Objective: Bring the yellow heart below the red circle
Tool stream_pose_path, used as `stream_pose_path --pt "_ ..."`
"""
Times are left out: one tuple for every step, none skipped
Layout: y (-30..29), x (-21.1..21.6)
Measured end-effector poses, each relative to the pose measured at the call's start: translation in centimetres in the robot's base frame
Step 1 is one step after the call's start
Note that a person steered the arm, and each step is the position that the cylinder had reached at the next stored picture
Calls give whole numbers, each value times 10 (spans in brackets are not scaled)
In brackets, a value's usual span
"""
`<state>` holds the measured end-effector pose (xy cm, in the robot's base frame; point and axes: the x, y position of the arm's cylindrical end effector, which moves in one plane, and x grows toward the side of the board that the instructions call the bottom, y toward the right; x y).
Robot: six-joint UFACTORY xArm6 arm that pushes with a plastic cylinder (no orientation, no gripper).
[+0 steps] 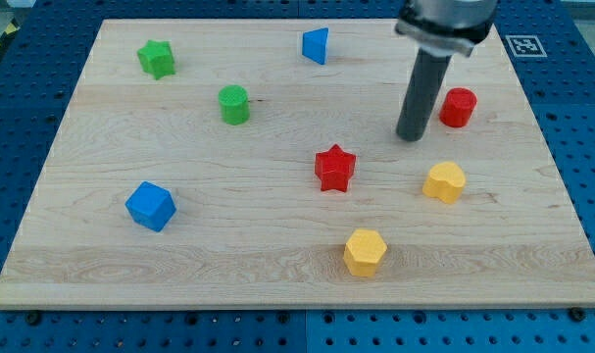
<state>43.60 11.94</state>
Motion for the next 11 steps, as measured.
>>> stream_pose_path --pt "-16 41" --pt "-16 50" --pt "-15 68" --pt "-13 77" --pt "8 74" --pt "29 65" --pt "45 69" --pt "70 92" --pt "82 87" --pt "75 80" --pt "71 69"
